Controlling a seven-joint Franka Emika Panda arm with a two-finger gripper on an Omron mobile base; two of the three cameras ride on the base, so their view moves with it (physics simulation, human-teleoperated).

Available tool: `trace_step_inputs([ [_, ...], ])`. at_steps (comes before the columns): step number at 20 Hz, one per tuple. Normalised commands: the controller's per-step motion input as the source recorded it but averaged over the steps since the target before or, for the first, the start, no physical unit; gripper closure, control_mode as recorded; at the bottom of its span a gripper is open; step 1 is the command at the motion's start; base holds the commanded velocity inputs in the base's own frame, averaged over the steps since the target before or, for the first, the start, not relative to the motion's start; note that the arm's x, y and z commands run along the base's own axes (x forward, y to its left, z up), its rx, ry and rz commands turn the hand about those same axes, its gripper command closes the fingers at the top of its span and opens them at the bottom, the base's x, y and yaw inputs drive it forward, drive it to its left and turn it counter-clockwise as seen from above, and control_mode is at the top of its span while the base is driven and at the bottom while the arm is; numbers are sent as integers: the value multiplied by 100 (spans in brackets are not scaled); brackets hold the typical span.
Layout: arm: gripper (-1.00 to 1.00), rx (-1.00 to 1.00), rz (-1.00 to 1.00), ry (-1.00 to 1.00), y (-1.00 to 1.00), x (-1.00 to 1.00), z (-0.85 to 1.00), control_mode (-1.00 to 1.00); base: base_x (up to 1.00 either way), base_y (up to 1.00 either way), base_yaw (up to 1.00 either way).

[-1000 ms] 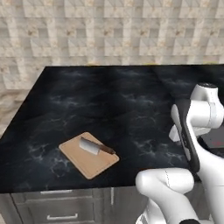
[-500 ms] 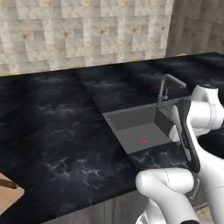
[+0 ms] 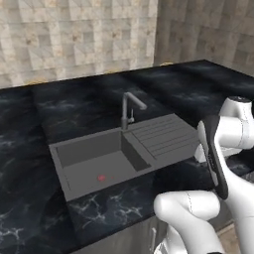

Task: Pick up the knife from the drawer and place it on the cutting board. Then place the meat from the plate to the cutting board.

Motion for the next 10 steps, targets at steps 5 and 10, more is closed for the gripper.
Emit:
trace_step_inputs([
  [5, -100, 0, 0, 0, 0, 0, 0, 100, 34, -100, -24],
  [10, -100, 0, 0, 0, 0, 0, 0, 100, 38, -100, -21],
])
